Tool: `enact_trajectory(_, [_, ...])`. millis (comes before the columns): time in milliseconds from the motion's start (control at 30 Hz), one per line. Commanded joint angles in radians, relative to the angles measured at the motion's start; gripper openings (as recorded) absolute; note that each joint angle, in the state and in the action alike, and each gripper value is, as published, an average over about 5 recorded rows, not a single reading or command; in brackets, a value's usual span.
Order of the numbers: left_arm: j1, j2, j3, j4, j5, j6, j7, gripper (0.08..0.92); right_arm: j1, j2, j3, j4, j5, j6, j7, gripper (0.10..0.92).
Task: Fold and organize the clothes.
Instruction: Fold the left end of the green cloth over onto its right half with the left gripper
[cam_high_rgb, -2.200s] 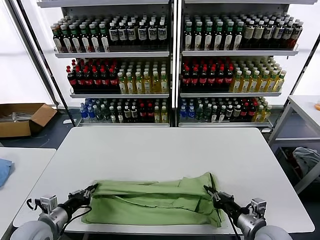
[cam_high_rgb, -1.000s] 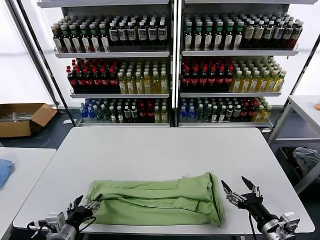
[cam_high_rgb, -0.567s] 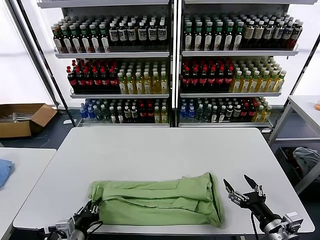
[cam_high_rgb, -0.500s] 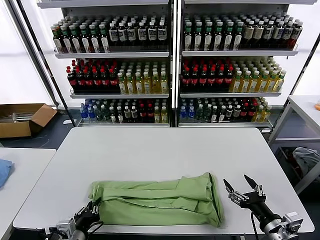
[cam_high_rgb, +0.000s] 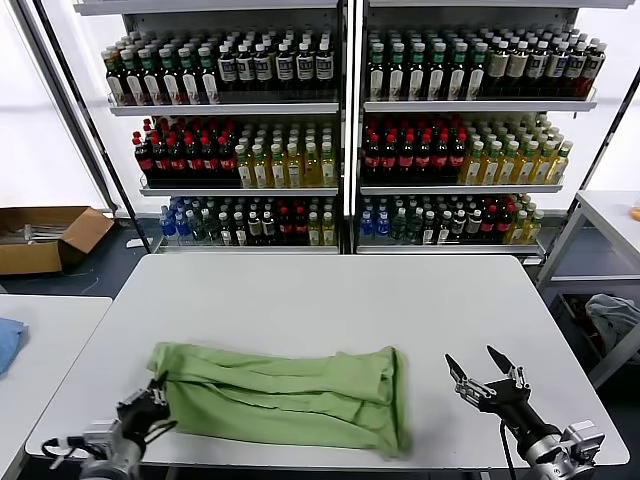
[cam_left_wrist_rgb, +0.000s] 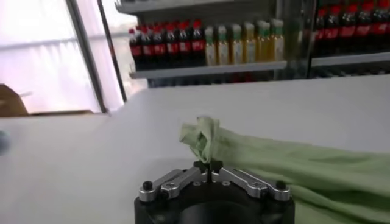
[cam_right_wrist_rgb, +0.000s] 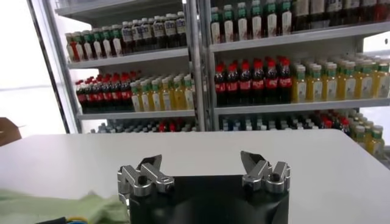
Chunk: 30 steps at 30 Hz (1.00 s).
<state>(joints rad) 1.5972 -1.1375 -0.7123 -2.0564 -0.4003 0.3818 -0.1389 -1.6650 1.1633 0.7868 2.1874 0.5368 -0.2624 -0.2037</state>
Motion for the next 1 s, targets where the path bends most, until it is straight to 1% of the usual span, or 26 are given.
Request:
enact_trajectory(33, [-0.031, 0.257, -0.385, 0.154, -0.089, -0.054, 0.150, 0.089, 0.004, -0.001, -0.004, 0.002, 0.004, 0.001, 0.002, 0.823])
enact_trajectory(133, [-0.041, 0.328, -0.445, 0.238, -0.116, -0.057, 0.190, 0.089, 0.007, -0.002, -0.009, 0.004, 0.004, 0.001, 0.002, 0.823])
enact_trajectory(200, [-0.051, 0.364, -0.462, 0.278, -0.121, -0.058, 0.204, 0.089, 0.007, -0.002, -0.010, 0.006, 0.004, 0.001, 0.002, 0.823])
enact_trajectory(267, [-0.060, 0.384, -0.459, 0.287, -0.122, -0.056, 0.212, 0.089, 0.006, -0.003, -0.009, 0.008, 0.004, 0.001, 0.001, 0.823])
enact_trajectory(333, [-0.064, 0.382, -0.440, 0.250, -0.133, -0.048, 0.209, 0.089, 0.005, -0.003, -0.007, 0.011, 0.005, 0.001, 0.001, 0.823])
enact_trajectory(400, [-0.069, 0.356, -0.404, 0.182, -0.151, -0.037, 0.186, 0.089, 0.003, -0.003, -0.004, 0.013, 0.005, 0.001, 0.001, 0.823])
enact_trajectory(500, [-0.080, 0.284, -0.324, 0.038, -0.169, -0.014, 0.133, 0.089, -0.001, -0.001, 0.001, 0.017, 0.006, 0.001, 0.001, 0.823])
enact_trajectory(567, [-0.083, 0.234, -0.248, -0.054, -0.170, 0.002, 0.102, 0.089, -0.004, 0.000, 0.006, 0.020, 0.006, 0.002, 0.000, 0.823])
enact_trajectory(667, [-0.083, 0.171, -0.116, -0.140, -0.160, 0.018, 0.062, 0.089, -0.009, 0.003, 0.014, 0.020, 0.007, 0.004, -0.001, 0.823])
enact_trajectory(733, [-0.078, 0.129, -0.031, -0.163, -0.124, 0.015, 0.049, 0.089, -0.014, 0.008, 0.020, 0.020, 0.007, 0.006, -0.003, 0.823])
enact_trajectory(833, [-0.067, 0.062, 0.078, -0.163, -0.055, -0.005, 0.047, 0.089, -0.023, 0.014, 0.027, 0.019, 0.007, 0.009, -0.006, 0.823])
enact_trajectory(900, [-0.063, 0.025, 0.127, -0.155, -0.035, -0.012, 0.048, 0.089, -0.027, 0.017, 0.029, 0.019, 0.006, 0.010, -0.007, 0.823])
enact_trajectory(1000, [-0.061, -0.010, 0.177, -0.137, -0.023, -0.011, 0.053, 0.089, -0.027, 0.018, 0.029, 0.017, 0.006, 0.011, -0.007, 0.823])
